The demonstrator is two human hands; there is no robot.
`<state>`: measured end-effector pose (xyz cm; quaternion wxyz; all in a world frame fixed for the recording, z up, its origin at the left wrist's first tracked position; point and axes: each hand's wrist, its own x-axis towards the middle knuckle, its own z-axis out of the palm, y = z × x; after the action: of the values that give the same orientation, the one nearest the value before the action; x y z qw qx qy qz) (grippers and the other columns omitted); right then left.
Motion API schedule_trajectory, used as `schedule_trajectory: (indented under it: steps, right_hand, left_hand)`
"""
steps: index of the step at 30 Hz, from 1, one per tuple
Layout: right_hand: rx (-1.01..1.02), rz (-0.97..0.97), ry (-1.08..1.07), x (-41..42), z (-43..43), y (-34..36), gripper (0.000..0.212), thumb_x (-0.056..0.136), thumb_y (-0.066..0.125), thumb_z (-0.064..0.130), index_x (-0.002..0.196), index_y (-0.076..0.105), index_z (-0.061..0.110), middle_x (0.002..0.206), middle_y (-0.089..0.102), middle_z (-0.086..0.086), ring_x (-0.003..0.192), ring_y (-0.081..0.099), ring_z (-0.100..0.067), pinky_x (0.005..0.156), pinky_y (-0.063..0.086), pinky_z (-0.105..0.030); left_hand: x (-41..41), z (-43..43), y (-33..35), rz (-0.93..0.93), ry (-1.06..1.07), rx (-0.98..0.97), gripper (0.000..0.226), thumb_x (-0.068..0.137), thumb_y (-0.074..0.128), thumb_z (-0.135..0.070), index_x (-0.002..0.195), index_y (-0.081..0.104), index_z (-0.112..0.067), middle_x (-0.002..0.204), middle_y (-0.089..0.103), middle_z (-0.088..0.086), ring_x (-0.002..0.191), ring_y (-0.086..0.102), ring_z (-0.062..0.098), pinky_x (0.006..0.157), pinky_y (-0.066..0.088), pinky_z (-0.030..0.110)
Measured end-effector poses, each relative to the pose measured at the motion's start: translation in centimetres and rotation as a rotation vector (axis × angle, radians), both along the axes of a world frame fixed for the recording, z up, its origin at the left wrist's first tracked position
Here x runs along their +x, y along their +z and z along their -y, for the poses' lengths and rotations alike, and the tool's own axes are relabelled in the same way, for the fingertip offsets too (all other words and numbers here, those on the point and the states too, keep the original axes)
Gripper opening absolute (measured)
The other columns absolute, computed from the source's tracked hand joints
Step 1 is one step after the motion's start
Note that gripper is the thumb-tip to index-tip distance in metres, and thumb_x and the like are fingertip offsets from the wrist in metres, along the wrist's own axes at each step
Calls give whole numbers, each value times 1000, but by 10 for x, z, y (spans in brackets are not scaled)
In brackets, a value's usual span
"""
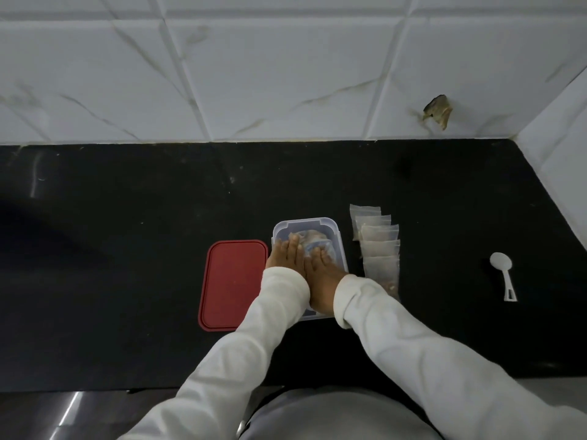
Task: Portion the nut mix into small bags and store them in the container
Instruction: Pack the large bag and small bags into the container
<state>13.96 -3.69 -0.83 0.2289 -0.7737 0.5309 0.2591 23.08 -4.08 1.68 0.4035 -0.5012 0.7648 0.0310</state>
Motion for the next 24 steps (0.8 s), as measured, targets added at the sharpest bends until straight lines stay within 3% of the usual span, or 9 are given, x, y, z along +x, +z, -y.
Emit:
schedule_trajectory:
  steps: [5,9,11,13,15,19,21,22,24]
  right_hand:
    - [52,-35,12,1,4,1,85,98,34,52,150,-21,14,160,-19,-9,148,-11,-30,121,4,-47]
    - [24,-21,28,0,-2,11,82,99,35,48,152,-16,11,161,-14,-12,148,-8,-32,121,5,-47]
    - [9,92,-47,-6,-8,28,78,99,44,38,154,-3,8,161,-1,-16,148,6,-32,121,14,-42]
    - [-57,243,-80,-14,-17,47,61,97,53,25,148,27,3,153,28,-19,139,34,-31,113,29,-35]
    - [-166,401,-113,-26,-26,59,41,95,57,22,132,51,6,134,52,-14,121,53,-26,103,40,-30]
    - [-370,715,-367,-56,-48,74,25,96,56,24,117,63,13,114,65,-3,104,61,-14,96,46,-24]
    - [-492,893,-472,-77,-60,81,22,94,60,21,113,65,13,108,67,0,99,62,-8,94,48,-20]
    - [-570,967,-511,-88,-66,82,20,92,61,19,111,66,13,104,67,3,95,62,-2,92,48,-15]
    - [-625,1031,-616,-112,-74,81,19,90,62,17,108,66,18,100,65,11,90,61,7,85,46,-7]
  left_hand:
    - [-7,-2,5,71,18,31,88,96,26,-63,152,-21,-14,162,-21,10,149,-19,31,118,-10,55]
    - [-3,-3,4,31,-5,-20,85,98,26,-58,152,-19,-11,163,-17,11,150,-15,31,118,-9,53]
    - [-1,-6,5,-19,-10,-41,82,99,30,-53,154,-15,-11,163,-14,13,150,-14,31,118,-9,53]
    - [1,-11,10,-114,68,-80,79,100,34,-46,155,-10,-10,164,-11,14,151,-13,29,118,-9,56]
    - [-1,-17,22,-240,157,-165,77,100,40,-37,155,-5,-6,164,-5,15,152,-5,31,120,-2,57]
    - [-18,-32,48,-649,210,-400,61,96,43,-26,151,27,-8,160,24,14,145,28,31,118,27,43]
    - [-36,-43,54,-977,217,-591,49,90,38,-27,130,58,-7,139,56,14,117,61,32,93,53,42]
    - [-47,-48,52,-1133,232,-665,47,87,39,-29,118,67,-7,126,64,13,103,68,31,81,59,41]
    - [-70,-58,46,-1335,279,-691,36,89,48,-27,110,70,-8,115,68,11,94,70,26,76,61,39]
